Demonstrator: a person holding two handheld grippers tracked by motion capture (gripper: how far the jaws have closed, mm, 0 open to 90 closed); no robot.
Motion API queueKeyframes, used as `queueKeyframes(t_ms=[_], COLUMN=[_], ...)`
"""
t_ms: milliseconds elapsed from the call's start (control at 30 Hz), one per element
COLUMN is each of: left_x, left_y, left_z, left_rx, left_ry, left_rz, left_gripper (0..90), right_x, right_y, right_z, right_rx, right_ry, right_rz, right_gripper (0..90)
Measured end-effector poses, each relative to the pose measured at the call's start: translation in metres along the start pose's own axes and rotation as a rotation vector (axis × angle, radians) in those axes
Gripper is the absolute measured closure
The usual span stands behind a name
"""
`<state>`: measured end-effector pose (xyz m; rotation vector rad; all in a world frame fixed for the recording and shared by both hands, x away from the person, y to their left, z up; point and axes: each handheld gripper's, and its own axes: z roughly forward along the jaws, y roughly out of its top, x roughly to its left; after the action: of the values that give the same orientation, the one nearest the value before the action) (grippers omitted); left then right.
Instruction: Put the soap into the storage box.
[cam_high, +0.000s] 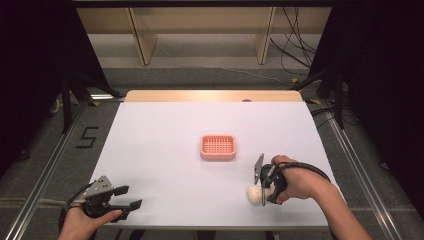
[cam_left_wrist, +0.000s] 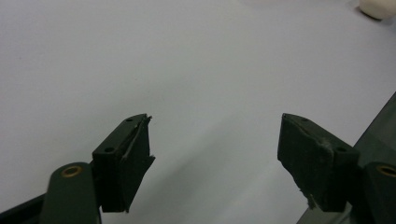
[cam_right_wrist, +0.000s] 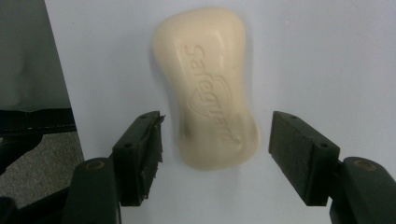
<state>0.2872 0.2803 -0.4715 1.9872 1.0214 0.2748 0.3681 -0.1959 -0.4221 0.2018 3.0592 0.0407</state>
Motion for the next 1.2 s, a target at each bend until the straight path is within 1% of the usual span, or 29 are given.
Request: queueKeyframes(t_ms=[33, 100, 167, 233, 267, 300, 333, 367, 400, 433, 467, 533, 600, 633, 667, 700, 733, 767, 800, 833, 867, 967, 1000, 1033, 1067, 1100, 1133, 1167, 1200], left_x=[0.0, 0.0, 0.0, 0.0, 0.0, 0.0, 0.001, 0.0, 0.0, 0.0, 0.001, 0.001, 0.0, 0.0, 0.0, 0.0, 0.001, 0.001, 0.001, 0.0, 0.0, 0.001, 0.0, 0.001, 0.001, 0.0, 0.001, 0.0, 0.0], left_y=[0.0, 0.0, 0.0, 0.0, 0.0, 0.0, 0.0, 0.0, 0.0, 0.0, 0.0, 0.0, 0.0, 0.0, 0.0, 0.0, 0.0, 0.0, 0.0, 0.0, 0.0, 0.0, 0.0, 0.0, 0.0, 0.0, 0.0, 0.0, 0.0], left_z=[0.0, 0.0, 0.001, 0.0, 0.0, 0.0, 0.0, 0.0, 0.0, 0.0, 0.0, 0.0, 0.0, 0.0, 0.0, 0.0, 0.0, 0.0, 0.0, 0.0, 0.0, 0.0, 0.0, 0.0, 0.0, 0.0, 0.0, 0.0, 0.0], left_rx=[0.002, 0.006, -0.001, 0.007, 0.006, 0.006, 0.006, 0.001, 0.002, -0.001, 0.009, 0.007, 0.004, 0.005, 0.005, 0.002, 0.007, 0.006, 0.006, 0.005, 0.008, 0.008, 0.003, 0.007, 0.007, 0.007, 0.011, 0.009, -0.001], left_ry=[0.002, 0.001, 0.001, 0.0, -0.001, -0.001, -0.001, 0.005, 0.005, -0.001, -0.003, -0.004, -0.002, -0.003, -0.003, -0.002, -0.003, -0.003, -0.003, -0.003, -0.003, -0.003, -0.003, -0.003, -0.003, -0.003, -0.004, -0.004, -0.004], left_rz=[0.003, 0.002, 0.003, 0.004, 0.003, 0.002, 0.002, 0.003, 0.003, 0.002, 0.004, 0.004, 0.003, 0.004, 0.004, 0.003, 0.004, 0.004, 0.004, 0.004, 0.005, 0.008, 0.005, 0.008, 0.008, 0.007, 0.007, 0.007, 0.002], left_gripper=[25.0, 24.9, 24.8, 24.8, 24.8, 24.8, 24.8, 24.8, 24.7, 24.8, 24.8, 24.8, 24.7, 24.8, 24.8, 24.7, 24.8, 24.8, 24.8, 24.8, 24.8, 24.8, 24.7, 24.8, 24.8, 24.8, 24.8, 24.8, 24.8], right_x=[0.001, -0.001, -0.001, -0.003, -0.002, -0.008, 0.0, -0.003, -0.006, -0.003, -0.005, -0.002, -0.005, -0.005, -0.005, -0.003, -0.001, -0.002, -0.004, -0.003, -0.002, -0.002, -0.002, -0.003, -0.002, -0.004, -0.005, -0.005, -0.004], right_y=[0.002, 0.004, 0.006, 0.009, 0.009, 0.01, 0.011, 0.012, 0.014, 0.015, 0.015, 0.016, 0.018, 0.018, 0.018, 0.018, 0.018, 0.019, 0.019, 0.019, 0.019, 0.019, 0.019, 0.02, 0.02, 0.02, 0.02, 0.021, 0.02], right_z=[0.002, 0.004, 0.006, 0.009, 0.009, 0.012, 0.01, 0.011, 0.015, 0.014, 0.017, 0.018, 0.021, 0.022, 0.022, 0.022, 0.022, 0.023, 0.025, 0.024, 0.024, 0.025, 0.025, 0.026, 0.026, 0.028, 0.03, 0.03, 0.03], right_rx=[-0.006, -0.006, 0.008, 0.002, 0.016, -0.013, 0.035, 0.037, 0.005, 0.045, 0.016, 0.051, 0.023, 0.02, 0.02, 0.048, 0.061, 0.055, 0.031, 0.051, 0.057, 0.058, 0.06, 0.05, 0.064, 0.038, 0.033, 0.036, 0.043], right_ry=[0.0, 0.01, 0.006, 0.015, 0.022, 0.0, 0.024, 0.029, 0.025, 0.045, 0.032, 0.029, 0.028, 0.031, 0.031, 0.047, 0.045, 0.047, 0.046, 0.056, 0.046, 0.051, 0.07, 0.055, 0.061, 0.051, 0.048, 0.053, 0.06], right_rz=[0.006, -0.021, 0.001, -0.025, 0.006, -0.094, 0.032, -0.003, -0.058, 0.001, -0.037, 0.001, -0.056, -0.057, -0.057, -0.013, 0.006, -0.002, -0.04, -0.01, -0.004, -0.002, 0.005, -0.019, 0.008, -0.04, -0.052, -0.053, -0.032], right_gripper=[35.4, 35.4, 35.5, 35.6, 35.7, 36.1, 36.4, 36.6, 36.9, 37.2, 37.5, 37.9, 39.0, 39.5, 39.5, 41.3, 42.2, 43.1, 43.3, 43.5, 43.5, 43.9, 43.9, 43.9, 43.9, 44.0, 44.3, 44.7, 45.1])
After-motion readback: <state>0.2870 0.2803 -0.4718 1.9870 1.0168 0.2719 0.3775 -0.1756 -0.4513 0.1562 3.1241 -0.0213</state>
